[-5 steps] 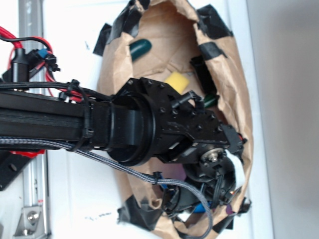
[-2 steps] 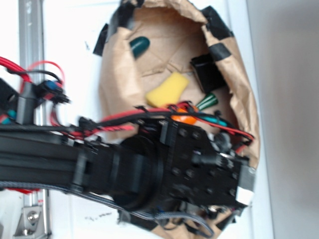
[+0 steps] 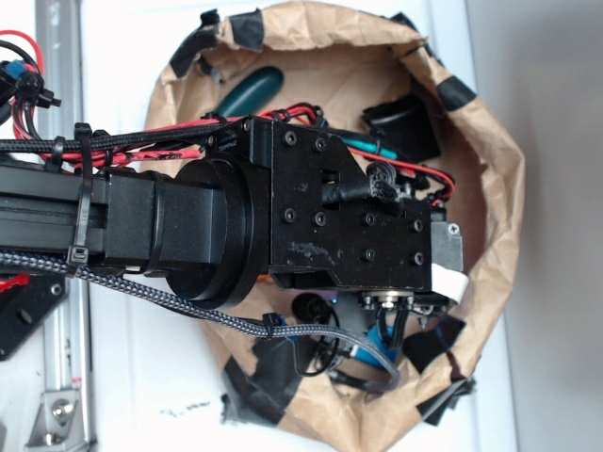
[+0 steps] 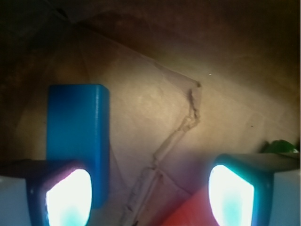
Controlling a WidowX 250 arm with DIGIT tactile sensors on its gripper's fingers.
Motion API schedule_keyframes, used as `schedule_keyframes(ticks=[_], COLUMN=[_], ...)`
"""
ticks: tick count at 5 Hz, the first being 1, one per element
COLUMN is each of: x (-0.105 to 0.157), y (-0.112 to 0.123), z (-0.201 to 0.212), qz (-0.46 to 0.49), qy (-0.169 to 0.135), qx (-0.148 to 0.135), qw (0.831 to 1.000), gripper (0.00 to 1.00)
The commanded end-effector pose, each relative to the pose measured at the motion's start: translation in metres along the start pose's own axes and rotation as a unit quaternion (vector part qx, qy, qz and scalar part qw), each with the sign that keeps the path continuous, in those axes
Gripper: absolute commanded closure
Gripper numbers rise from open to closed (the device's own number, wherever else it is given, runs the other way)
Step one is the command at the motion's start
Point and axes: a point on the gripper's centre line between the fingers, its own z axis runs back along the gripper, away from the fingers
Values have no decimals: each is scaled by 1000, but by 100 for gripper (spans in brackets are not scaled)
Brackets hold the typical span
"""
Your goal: Grab the blue block.
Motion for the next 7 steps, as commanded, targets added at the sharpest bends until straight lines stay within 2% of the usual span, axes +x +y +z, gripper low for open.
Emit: schedule_keyframes(ticks=[1,2,3,4,5,6,7], x=[32,31,22,11,0,-4,-8], y=[-34,-49,-61,-71,-54,-25,9], z=[16,-1,-26,-41,-56,-31,19], qz=[-24,-40,-56,-73,-30,18,119], qy=[-57,-37,-12,13,42,29,-20], qx=[-53,-51,-61,-44,-30,0,47], qw=[997,997,996,996,998,999,992], gripper=[0,0,0,0,39,100,100])
